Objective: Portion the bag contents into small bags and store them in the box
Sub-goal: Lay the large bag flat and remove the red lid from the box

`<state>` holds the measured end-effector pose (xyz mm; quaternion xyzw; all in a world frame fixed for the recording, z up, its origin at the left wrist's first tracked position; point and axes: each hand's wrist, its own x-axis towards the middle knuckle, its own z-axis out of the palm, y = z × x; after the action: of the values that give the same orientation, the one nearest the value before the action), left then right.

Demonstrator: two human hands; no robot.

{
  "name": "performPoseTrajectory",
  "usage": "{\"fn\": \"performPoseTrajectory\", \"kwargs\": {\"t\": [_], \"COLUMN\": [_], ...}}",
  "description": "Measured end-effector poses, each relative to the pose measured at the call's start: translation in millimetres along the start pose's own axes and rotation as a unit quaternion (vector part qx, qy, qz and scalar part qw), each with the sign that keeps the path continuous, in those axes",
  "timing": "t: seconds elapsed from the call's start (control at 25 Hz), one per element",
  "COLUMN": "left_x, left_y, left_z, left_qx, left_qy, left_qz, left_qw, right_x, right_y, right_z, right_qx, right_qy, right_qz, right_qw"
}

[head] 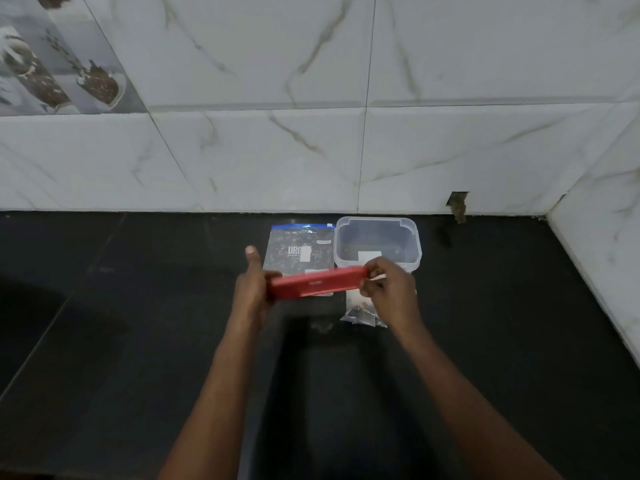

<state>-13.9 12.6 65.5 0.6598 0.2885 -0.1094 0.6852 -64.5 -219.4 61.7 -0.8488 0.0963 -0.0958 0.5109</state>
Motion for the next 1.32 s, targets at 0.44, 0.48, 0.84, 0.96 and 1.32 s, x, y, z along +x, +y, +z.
{"fn": "performPoseTrajectory", "kwargs": {"t": [0.44,0.48,0.84,0.96,1.32], "left_x": [11,10,4,2,-23], "left_y": [-79,-81,-86,-90,-100], "left_z": [-38,-36,-16,-7,100], "left_qx": [0.163,0.175,0.253,0.313,0.152], "left_qy": [0.164,0.175,0.206,0.213,-0.048], "left_qz": [0.091,0.1,0.123,0.205,0.044], "left_qw": [0.969,0.964,0.937,0.902,0.986], "right_x": [-68,-69,-70,-67,-7], "right_y": [51,54,64,55,64], "right_z": [54,55,63,50,29], "right_qx": [-0.194,-0.195,-0.194,-0.158,-0.044], "right_qy": [-0.211,-0.212,-0.116,0.077,0.092], "right_qz": [-0.122,-0.115,-0.069,-0.024,0.27], "right_qw": [0.95,0.951,0.972,0.984,0.957]}}
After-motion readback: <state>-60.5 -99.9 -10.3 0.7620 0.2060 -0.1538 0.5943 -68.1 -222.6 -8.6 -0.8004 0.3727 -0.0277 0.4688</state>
